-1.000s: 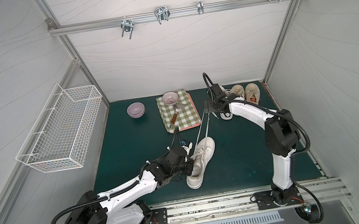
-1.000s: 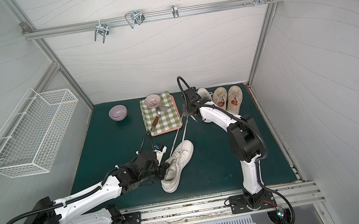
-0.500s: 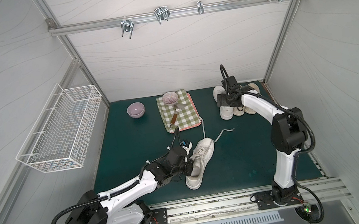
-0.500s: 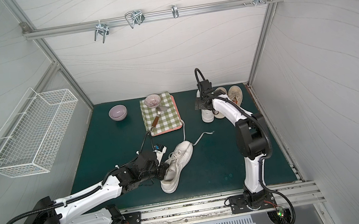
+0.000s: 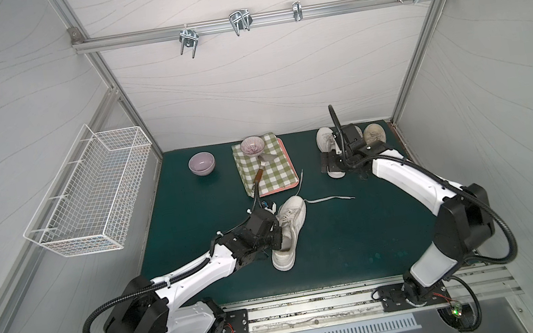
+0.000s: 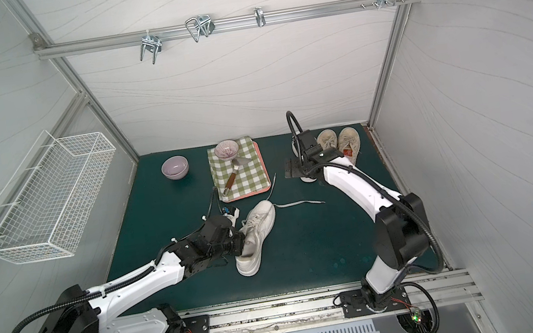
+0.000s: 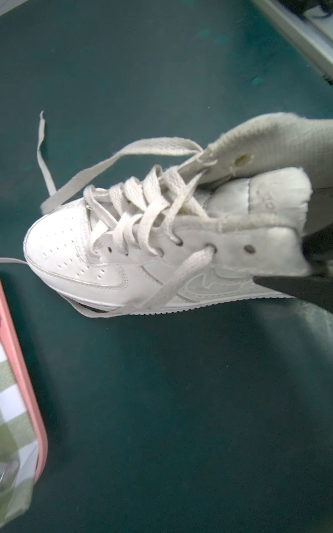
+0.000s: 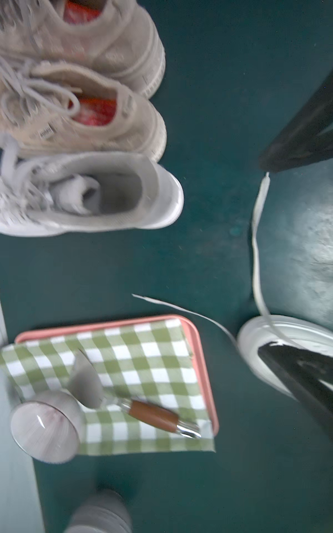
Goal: Remove the insole from the shoe
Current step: Adjust the shoe at the center of the board.
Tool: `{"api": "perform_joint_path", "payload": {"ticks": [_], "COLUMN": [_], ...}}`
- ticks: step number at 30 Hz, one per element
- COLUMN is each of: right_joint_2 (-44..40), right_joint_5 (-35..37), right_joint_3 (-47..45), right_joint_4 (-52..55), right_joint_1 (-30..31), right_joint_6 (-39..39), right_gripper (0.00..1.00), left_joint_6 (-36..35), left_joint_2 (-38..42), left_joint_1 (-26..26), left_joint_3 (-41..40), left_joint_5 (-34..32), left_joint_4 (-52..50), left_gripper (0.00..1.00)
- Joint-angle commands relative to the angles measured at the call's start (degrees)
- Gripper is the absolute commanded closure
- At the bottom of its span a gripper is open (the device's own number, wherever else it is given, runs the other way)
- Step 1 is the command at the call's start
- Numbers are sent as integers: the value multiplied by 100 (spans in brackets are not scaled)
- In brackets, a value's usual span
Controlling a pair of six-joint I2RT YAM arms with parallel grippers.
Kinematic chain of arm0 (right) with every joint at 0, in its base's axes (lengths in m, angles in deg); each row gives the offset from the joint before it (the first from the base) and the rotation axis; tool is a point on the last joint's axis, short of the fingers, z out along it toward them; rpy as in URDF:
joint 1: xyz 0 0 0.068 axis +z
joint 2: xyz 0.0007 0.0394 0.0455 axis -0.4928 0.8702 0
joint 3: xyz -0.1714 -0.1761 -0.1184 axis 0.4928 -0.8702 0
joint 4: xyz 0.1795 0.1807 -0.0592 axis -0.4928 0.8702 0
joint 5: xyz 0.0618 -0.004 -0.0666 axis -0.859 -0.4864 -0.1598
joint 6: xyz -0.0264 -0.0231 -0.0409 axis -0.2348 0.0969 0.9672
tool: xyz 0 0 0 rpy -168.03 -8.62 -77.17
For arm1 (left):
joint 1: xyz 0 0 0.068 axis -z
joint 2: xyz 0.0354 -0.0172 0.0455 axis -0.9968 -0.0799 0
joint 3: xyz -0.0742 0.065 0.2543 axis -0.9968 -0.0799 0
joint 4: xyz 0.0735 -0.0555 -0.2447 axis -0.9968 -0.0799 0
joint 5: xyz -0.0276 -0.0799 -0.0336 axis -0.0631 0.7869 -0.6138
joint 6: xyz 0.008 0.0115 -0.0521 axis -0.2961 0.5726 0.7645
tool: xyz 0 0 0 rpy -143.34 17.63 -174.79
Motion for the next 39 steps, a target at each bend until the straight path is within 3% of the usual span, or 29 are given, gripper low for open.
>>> {"api": "perform_joint_path", "payload": {"ticks": [1, 6, 10, 18, 23, 28, 34, 39], "right_joint_2": [-494, -1081, -1369, -1329, -1121, -746, -358, -98], "right_joint_5": [-189, -309, -595, -872, -975, -975, -756, -640], "right_joint_3": [-509, -1317, -1929, -2199, -1941, -1604, -1336, -1244], "right_joint_4": [-126, -298, -544, -902, -1062, -1075, -958, -896], "right_joint_1": [408, 952, 1229, 1787, 1930, 2080, 2141, 2203], "right_joint_6": [51, -36, -241, -303, -239, -121, -67, -72], "right_gripper": [7, 10, 14, 24, 32, 41, 52, 60], "left_joint_6": [446, 854, 1222, 1488, 1511, 1421, 1330, 1328], "left_joint_2": [-117, -656, -1042, -1251, -1159, -912, -1139, -1269], "left_joint_1": [-94, -108, -103, 183, 250, 231, 142, 141], "left_joint_3": [614, 1023, 1214, 1317, 1193, 1010, 1170, 1220], "left_joint_5": [-637, -684, -292, 299, 589, 166, 179, 118], "left_joint_4": [398, 308, 465, 731, 896, 777, 592, 565], "left_gripper": [100, 100, 100, 67, 60, 51, 52, 60]}}
